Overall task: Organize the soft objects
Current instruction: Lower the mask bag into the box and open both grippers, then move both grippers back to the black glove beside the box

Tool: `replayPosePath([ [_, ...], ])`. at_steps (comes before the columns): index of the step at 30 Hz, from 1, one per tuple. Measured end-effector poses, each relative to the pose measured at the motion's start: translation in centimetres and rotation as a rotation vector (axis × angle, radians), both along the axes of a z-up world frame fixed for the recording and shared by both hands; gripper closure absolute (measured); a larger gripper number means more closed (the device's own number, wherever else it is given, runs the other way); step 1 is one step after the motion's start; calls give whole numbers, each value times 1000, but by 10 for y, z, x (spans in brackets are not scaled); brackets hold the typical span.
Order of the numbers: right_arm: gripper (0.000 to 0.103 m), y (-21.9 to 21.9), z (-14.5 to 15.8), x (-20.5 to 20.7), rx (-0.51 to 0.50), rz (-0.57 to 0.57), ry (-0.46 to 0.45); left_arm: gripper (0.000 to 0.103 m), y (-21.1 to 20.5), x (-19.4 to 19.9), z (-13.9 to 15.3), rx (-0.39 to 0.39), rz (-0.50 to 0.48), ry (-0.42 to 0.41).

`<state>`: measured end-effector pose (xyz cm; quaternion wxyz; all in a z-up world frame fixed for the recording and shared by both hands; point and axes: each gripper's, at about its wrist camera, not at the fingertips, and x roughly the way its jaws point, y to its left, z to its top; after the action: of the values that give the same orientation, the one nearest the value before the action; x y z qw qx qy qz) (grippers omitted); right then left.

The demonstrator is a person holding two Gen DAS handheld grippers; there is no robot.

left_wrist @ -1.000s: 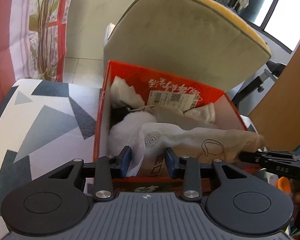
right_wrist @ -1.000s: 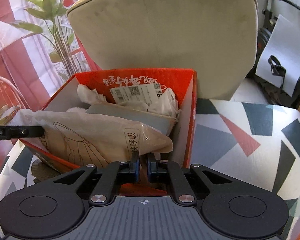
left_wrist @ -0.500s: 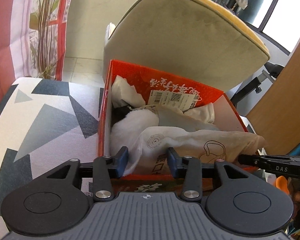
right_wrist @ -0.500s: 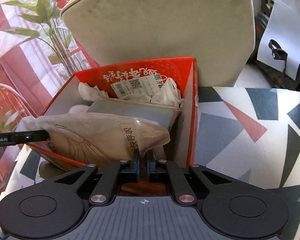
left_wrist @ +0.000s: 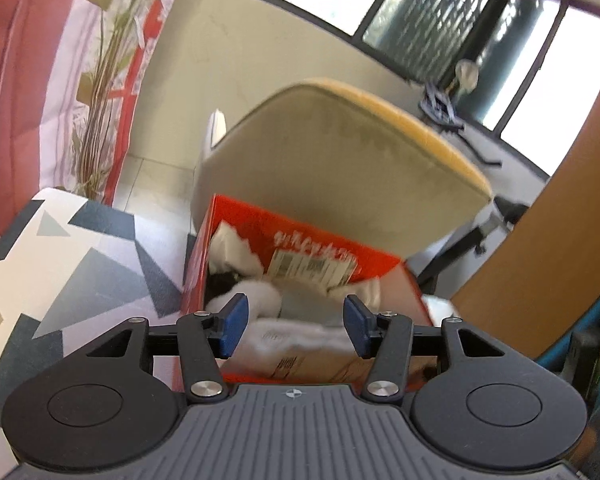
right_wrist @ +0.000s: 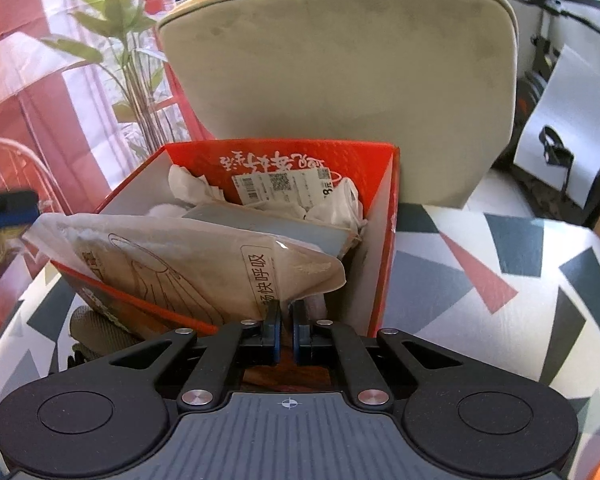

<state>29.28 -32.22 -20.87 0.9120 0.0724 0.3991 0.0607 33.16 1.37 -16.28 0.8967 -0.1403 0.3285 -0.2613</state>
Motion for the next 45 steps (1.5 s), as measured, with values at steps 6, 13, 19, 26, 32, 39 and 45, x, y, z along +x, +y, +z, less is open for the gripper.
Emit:
replayPosePath([
  [6,98,4,3,-6,-24,11,-22,49,-19,6,-9,77,6,4],
  [13,98,4,2,-10,-21,-2,-36,50,-25,9,-25,153,21,19],
  [19,90,4,5,-19,-14,-51,-61,49,-22,9,-24,158,19,18],
  [26,64,-2,9,-50,-12,-121,-114,48,-28,1,-22,198,14,-21],
  [32,29,3,5,-77,-18,-161,-160,28,-23,-18,-10,208,25,-115],
  [39,3,21,-5,-95,7,-164,-172,15,-10,-48,-4,251,17,-197],
  [45,0,39,-20,-103,12,-143,-140,14,4,-69,-22,280,-4,-184],
])
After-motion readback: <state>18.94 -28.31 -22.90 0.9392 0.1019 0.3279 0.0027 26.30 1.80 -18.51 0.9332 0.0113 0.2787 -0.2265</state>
